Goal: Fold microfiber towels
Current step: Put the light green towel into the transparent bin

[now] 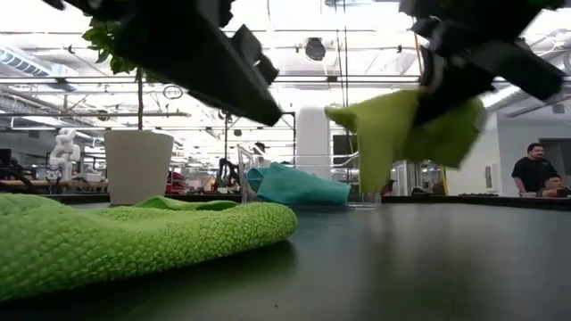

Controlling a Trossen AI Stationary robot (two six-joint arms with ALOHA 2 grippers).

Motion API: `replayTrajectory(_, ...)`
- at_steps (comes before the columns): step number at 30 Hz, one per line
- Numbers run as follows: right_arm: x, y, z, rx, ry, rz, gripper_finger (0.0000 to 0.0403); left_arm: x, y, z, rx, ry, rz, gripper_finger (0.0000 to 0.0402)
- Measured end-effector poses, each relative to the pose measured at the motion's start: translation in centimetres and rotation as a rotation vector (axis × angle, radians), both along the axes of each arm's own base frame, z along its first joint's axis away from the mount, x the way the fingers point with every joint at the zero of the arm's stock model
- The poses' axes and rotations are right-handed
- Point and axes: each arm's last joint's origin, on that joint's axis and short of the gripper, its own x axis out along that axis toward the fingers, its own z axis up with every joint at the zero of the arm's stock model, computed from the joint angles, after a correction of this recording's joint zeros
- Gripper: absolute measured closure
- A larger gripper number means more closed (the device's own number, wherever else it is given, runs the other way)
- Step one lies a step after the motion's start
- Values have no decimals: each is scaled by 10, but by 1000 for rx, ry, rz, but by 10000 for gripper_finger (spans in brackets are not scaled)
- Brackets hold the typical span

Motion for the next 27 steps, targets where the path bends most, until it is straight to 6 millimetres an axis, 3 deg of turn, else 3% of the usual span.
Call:
replayTrajectory(7,-2,-55,57,6,-98,-18,393,-7,-3,-5,31,73,42,325)
replayTrajectory(14,0,-124,105,63,-277,-13,393,-7,4,-8,63,103,55,325)
replayTrajectory(21,7,-180,112,76,-313,-1,392,-4,18,-2,77,102,78,325)
replayTrajectory(27,25,-212,95,64,-278,3,391,-11,26,19,68,75,95,325)
